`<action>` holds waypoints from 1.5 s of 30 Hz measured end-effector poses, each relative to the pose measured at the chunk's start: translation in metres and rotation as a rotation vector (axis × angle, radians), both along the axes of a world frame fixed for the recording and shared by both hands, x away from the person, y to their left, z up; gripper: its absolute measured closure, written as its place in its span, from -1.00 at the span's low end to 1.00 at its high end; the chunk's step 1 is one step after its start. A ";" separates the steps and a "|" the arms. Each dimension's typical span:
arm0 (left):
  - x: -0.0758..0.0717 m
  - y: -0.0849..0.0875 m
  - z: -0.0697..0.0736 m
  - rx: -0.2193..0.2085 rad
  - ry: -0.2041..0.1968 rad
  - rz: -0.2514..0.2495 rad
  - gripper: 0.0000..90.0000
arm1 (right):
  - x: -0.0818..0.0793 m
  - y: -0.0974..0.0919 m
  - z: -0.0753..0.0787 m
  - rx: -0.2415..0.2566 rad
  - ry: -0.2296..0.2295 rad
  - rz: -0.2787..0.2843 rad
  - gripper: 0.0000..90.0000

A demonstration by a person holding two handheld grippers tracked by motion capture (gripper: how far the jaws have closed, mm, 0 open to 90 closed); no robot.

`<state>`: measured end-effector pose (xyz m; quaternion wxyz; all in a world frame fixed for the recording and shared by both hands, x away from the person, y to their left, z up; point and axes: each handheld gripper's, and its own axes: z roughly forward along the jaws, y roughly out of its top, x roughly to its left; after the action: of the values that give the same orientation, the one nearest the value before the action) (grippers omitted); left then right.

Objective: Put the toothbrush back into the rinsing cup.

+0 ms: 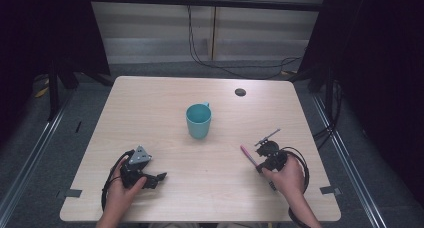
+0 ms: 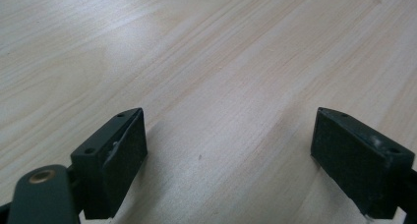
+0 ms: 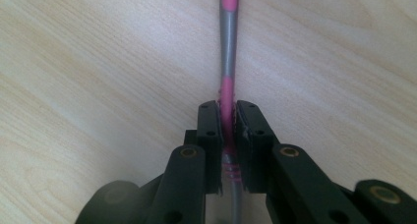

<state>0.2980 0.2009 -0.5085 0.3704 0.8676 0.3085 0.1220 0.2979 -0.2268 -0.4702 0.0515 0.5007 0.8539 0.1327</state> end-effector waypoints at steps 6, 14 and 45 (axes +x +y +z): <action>0.000 0.000 0.000 -0.002 0.000 0.000 -0.70 | 0.001 -0.002 0.007 0.028 -0.003 0.021 0.81; 0.000 0.000 0.000 -0.001 0.000 -0.006 -0.72 | 0.002 0.000 0.024 0.037 -0.027 0.045 0.82; 0.005 -0.031 0.024 0.085 -0.032 -0.140 -0.60 | 0.008 0.031 0.045 0.098 -0.033 0.169 0.82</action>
<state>0.3030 0.1704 -0.4848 0.3458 0.8999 0.2358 0.1225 0.3059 -0.1956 -0.4254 0.0295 0.4264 0.8847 0.1863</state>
